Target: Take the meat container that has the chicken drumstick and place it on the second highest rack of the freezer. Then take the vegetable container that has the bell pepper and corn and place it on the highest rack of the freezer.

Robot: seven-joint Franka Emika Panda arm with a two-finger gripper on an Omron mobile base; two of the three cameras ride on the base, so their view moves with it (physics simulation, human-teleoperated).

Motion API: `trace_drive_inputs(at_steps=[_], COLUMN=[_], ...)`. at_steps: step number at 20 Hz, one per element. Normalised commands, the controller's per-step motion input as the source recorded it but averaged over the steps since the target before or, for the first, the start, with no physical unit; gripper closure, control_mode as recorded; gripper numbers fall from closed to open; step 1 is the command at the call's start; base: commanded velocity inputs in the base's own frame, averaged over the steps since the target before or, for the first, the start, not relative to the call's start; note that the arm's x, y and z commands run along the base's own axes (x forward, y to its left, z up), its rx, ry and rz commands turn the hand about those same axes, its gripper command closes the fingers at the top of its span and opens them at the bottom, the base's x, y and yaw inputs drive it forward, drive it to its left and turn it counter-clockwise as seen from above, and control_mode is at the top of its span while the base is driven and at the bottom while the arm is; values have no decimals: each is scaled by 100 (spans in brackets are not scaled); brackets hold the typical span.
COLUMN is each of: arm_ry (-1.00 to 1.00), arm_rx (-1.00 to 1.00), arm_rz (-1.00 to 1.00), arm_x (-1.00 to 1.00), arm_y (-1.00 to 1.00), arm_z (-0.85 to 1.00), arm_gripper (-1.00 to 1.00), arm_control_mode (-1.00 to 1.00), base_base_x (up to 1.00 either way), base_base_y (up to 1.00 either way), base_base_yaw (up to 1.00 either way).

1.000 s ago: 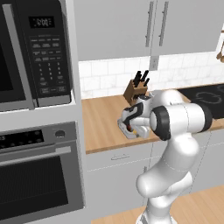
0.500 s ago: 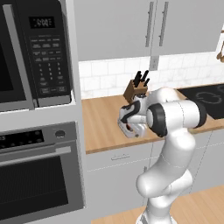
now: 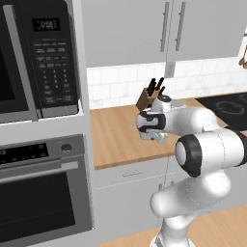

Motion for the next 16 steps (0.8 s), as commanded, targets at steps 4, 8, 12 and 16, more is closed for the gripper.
trace_drive_inputs(at_steps=[4, 8, 12, 16], arm_ry=[-3, 0, 0, 0], arm_rx=[0, 0, -3, -8], arm_rz=[0, 8, 16, 15], arm_x=[-43, -39, -72, -100], arm_y=[0, -1, 5, 18], arm_z=[83, 80, 71, 59], arm_gripper=[100, 100, 100, 100], arm_control_mode=[-100, -100, -100, -100], base_base_x=[0, 0, 0, 0], base_base_y=[0, 0, 0, 0], base_base_yaw=[0, 0, 0, 0])
